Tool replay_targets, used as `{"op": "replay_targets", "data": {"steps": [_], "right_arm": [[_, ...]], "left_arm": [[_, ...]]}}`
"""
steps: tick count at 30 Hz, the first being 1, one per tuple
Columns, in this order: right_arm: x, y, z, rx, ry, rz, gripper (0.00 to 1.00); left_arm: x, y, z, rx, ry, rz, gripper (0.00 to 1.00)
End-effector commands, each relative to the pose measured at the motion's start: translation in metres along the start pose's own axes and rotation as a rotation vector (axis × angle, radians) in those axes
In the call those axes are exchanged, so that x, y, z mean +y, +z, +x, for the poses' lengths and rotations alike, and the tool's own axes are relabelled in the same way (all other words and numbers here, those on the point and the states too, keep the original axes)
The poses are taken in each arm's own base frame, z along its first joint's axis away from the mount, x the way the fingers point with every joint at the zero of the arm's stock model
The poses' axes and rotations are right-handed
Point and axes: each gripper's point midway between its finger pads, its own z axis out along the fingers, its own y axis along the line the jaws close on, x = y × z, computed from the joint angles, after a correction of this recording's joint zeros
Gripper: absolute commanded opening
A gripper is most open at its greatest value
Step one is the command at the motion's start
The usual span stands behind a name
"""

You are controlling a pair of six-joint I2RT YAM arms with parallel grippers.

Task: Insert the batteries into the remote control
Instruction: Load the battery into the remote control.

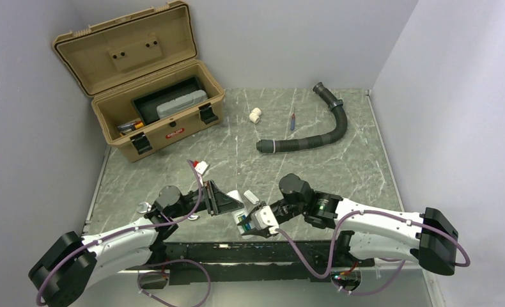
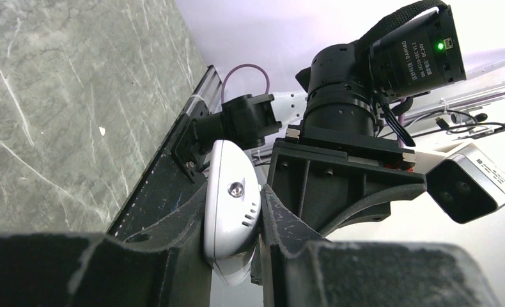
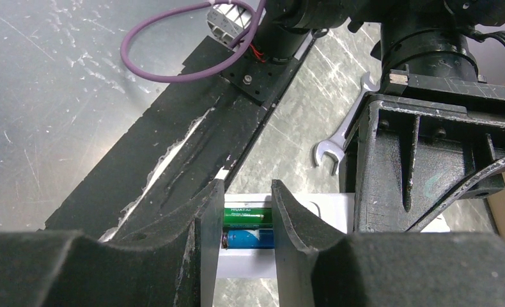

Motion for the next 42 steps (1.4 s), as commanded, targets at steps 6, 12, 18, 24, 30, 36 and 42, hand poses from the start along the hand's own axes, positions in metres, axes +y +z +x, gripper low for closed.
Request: {"op": "replay_targets", "data": {"steps": [6,12,18,24,30,36,42], "right_arm": [[-0.022,-0.005,0.006,0.024,-0.023,0.055,0.30],[-0.021,-0.004,0.010,0.021,0.004,0.044,0.27],[-0.019,-0.002,0.015,0.019,0.045,0.035,0.23],[-0.018,0.000,0.021,0.028,0.096,0.032,0.21],[-0.017,-0.001,0.027,0.036,0.127,0.042,0.18],[-0.016,-0.001,0.030,0.033,0.136,0.040,0.17],[-0.016,-0.001,0.028,0.021,0.138,0.029,0.16]], "left_arm": [[-0.043,-0.003,0.009,0.074,0.063,0.160,0.00],[-0.046,-0.003,0.009,0.077,0.070,0.166,0.00],[-0.047,-0.003,0.009,0.077,0.071,0.167,0.00],[-0.049,-0.003,0.009,0.077,0.074,0.170,0.00],[-0.052,-0.002,0.008,0.080,0.080,0.176,0.00],[-0.052,-0.002,0.008,0.082,0.080,0.176,0.00],[-0.047,-0.001,0.008,0.078,0.076,0.158,0.00]]}}
